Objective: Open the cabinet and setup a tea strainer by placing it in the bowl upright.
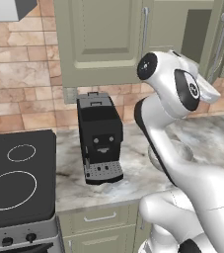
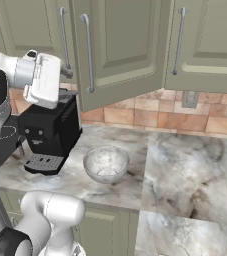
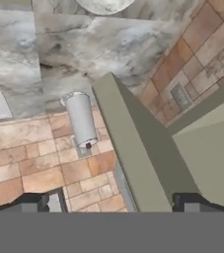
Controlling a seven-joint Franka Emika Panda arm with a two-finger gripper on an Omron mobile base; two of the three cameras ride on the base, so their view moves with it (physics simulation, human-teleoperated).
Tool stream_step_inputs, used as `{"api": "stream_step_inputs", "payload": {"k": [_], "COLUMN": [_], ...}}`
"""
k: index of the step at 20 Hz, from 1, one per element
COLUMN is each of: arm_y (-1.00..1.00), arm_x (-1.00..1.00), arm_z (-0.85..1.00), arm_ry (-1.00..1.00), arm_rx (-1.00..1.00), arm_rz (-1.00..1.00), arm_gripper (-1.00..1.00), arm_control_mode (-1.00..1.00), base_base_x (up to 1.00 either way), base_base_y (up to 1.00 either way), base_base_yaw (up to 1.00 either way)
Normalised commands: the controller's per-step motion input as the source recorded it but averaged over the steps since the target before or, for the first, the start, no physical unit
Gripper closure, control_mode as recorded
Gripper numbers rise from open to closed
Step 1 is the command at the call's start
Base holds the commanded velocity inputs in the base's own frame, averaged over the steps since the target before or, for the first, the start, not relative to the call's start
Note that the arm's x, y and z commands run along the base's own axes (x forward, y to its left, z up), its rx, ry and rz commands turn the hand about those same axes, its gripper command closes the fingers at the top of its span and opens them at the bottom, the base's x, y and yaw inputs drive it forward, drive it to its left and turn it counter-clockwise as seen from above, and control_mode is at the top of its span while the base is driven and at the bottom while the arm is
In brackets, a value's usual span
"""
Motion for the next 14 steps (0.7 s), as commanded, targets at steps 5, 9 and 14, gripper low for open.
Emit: {"api": "stream_step_inputs", "payload": {"k": [5, 9, 14], "arm_y": [0.07, 0.02, 0.0], "arm_x": [0.02, 0.03, 0.04], "arm_z": [0.0, 0.0, 0.0], "arm_ry": [0.07, 0.06, 0.07], "arm_rx": [-0.17, -0.17, -0.12], "arm_rz": [0.08, 0.01, 0.0], "arm_gripper": [-1.0, -1.0, -1.0], "arm_control_mode": [-1.0, -1.0, -1.0], "base_base_x": [0.0, 0.0, 0.0], "base_base_y": [0.0, 0.0, 0.0], "base_base_yaw": [0.0, 0.0, 0.0]}}
